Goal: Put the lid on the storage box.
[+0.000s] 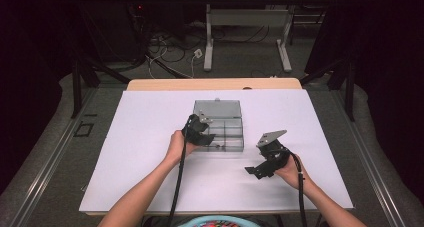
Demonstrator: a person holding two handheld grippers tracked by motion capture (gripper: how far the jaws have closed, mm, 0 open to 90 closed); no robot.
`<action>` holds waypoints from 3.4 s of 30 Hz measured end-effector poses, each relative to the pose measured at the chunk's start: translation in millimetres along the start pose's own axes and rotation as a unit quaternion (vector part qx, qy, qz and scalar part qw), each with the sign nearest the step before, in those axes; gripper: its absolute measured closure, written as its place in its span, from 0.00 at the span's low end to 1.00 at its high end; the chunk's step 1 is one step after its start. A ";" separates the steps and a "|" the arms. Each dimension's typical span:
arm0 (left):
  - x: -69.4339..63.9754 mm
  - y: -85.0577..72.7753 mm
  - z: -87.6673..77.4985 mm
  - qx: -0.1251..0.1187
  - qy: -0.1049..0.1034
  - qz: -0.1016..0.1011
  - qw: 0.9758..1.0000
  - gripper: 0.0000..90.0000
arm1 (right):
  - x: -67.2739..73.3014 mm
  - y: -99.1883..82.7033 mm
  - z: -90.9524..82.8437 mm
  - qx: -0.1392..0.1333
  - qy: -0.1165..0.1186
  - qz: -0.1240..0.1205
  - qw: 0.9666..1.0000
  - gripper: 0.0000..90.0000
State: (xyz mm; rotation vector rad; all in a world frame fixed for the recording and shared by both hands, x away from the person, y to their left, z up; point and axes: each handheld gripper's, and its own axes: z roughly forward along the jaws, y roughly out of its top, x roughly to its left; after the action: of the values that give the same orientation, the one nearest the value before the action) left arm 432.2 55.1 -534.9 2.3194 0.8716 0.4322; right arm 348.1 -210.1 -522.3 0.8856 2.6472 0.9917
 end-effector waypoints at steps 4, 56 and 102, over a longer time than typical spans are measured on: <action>-0.5 -0.8 5.0 0.014 0.003 -0.007 1.000 0.60 | -1.2 0.7 1.7 0.001 0.001 -0.001 1.000 0.04; -4.0 0.6 5.7 0.031 0.007 -0.015 0.999 0.66 | -46.2 30.9 -2.8 -0.074 -0.070 0.067 0.993 0.81; -2.8 -0.5 5.3 0.026 0.001 -0.018 1.000 0.66 | -120.2 86.2 95.1 -0.003 -0.109 0.119 0.987 1.00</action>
State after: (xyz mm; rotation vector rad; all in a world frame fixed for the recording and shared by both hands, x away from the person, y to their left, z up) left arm 432.5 51.2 -539.4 2.3474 0.9336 0.4019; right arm 519.6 -177.9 -543.7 1.2536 2.3960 0.8936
